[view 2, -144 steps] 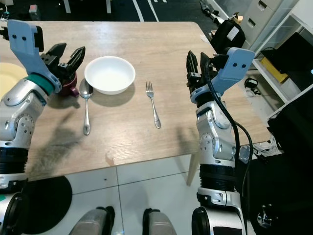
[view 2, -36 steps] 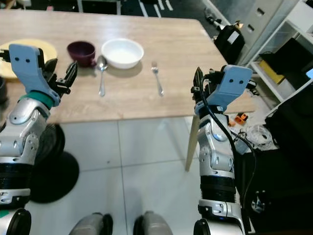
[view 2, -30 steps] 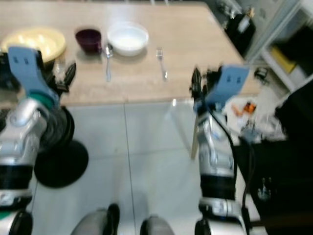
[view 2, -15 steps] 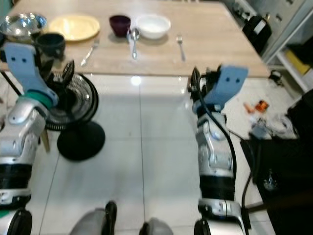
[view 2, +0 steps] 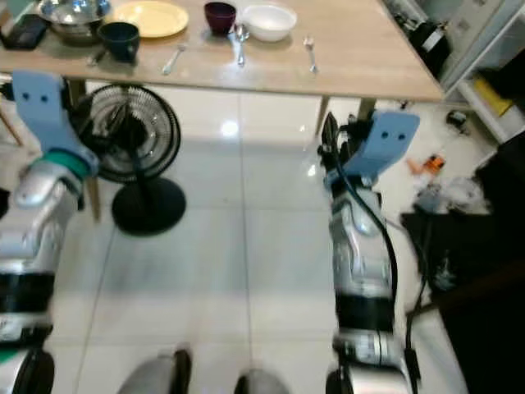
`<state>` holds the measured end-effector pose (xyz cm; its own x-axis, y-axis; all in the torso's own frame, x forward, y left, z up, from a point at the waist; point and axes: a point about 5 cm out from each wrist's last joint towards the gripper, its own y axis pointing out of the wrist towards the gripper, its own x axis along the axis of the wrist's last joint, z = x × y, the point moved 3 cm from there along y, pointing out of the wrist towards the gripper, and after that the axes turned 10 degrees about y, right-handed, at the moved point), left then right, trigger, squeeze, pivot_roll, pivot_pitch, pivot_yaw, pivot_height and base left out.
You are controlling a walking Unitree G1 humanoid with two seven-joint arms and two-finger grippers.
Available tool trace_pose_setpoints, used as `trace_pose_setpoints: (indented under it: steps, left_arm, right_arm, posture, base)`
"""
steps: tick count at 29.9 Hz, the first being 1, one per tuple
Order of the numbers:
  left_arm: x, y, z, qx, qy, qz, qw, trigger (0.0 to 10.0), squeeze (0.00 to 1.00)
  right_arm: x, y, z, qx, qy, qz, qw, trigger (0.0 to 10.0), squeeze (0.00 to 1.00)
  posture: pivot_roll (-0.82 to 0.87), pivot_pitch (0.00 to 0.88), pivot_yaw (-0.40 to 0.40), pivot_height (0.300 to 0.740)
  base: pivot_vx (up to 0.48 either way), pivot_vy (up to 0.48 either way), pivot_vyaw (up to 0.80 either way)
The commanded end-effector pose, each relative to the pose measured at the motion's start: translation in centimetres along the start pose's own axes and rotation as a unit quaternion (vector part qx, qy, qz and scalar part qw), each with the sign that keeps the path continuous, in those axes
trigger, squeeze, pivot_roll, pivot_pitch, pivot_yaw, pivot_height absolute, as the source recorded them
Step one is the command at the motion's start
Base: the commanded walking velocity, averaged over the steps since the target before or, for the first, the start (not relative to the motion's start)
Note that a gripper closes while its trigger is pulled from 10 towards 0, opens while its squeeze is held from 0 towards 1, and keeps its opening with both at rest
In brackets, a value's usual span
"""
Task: Setting the table
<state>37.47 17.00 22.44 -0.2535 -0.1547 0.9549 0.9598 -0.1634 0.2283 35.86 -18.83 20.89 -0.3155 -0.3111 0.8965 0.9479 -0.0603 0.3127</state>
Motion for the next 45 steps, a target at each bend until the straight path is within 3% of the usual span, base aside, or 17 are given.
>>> trace_pose_setpoints:
  steps: [1,45]
  left_arm:
    - [-0.20,0.05,-0.53,-0.010,0.002,0.005,1.000,10.0,0.00]
    - [-0.11,0.21,-0.99,-0.018,0.000,0.004,1.000,10.0,0.00]
  right_arm:
    - [0.34,-0.11,-0.53,-0.009,-0.005,-0.006,1.000,10.0,0.00]
    - [0.31,-0.34,-0.72,-0.015,-0.005,-0.005,1.000,10.0,0.00]
  posture:
    - [0.03,0.000,-0.002,0.740]
    - [0.02,0.000,0.003,0.740]
  base:
    - [-0.337,0.000,0.00]
    - [-0.334,0.000,0.00]
